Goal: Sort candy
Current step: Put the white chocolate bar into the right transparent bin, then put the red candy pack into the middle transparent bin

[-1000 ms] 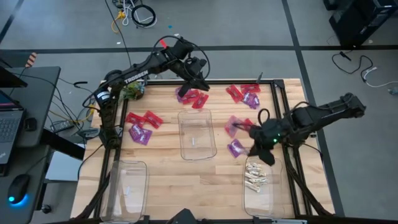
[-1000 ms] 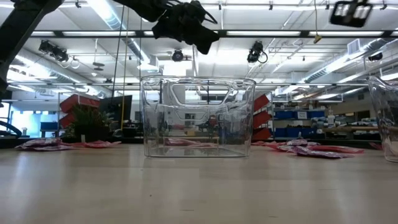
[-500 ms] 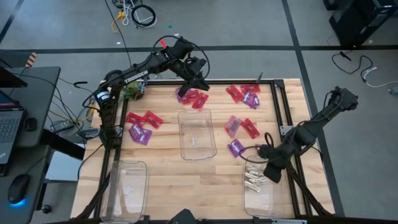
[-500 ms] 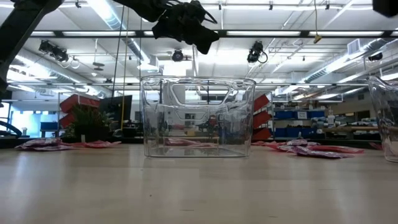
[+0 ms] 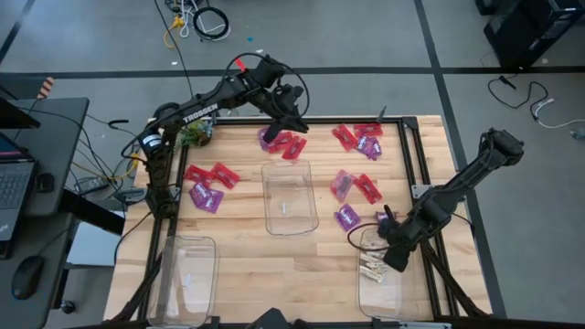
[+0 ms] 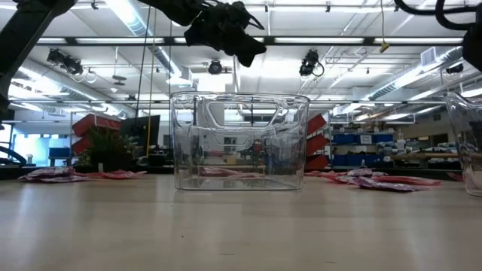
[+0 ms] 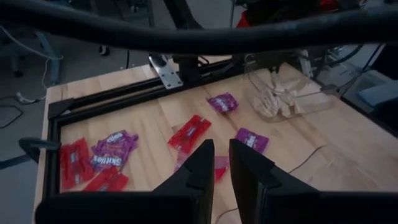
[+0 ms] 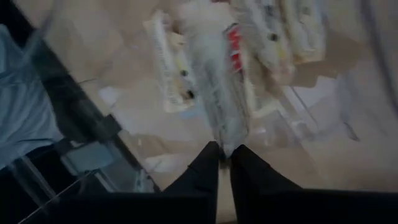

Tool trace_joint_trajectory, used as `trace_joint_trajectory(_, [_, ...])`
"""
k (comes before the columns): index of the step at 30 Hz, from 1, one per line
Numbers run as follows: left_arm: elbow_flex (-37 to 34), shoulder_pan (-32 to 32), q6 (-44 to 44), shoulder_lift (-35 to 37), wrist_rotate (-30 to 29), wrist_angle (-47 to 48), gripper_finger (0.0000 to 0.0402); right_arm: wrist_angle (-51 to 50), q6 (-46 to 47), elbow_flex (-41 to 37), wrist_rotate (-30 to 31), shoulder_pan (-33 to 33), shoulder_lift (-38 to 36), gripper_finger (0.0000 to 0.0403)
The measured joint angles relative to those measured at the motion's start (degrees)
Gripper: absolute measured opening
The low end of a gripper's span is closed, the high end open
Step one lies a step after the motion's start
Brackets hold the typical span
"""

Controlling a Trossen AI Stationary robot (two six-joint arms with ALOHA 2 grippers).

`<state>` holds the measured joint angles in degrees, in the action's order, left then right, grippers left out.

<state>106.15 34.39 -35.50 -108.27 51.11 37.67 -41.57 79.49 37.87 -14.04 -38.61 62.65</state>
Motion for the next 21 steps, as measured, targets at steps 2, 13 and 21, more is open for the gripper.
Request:
trace_joint_trajectory(2, [0.0,0.0,-0.7,0.0,-1.4,1.4,0.005,0.1,-0.5,0.9,0.1,0.1,0.1,0.0058])
trace_joint_trajectory(13, [0.0,-0.7,-7.9,0.0,-4.6,13.6,0.0003,-4.0,-7.7,9.7,5.4,2.1,0.0,0.0189])
trace_joint_trajectory(21, [-1.1,-2.0,-6.7,0.1,-6.4,8.9,0.0001,-11.1,-27.8,16.8,18.4,9.8,-0.1,0.0139])
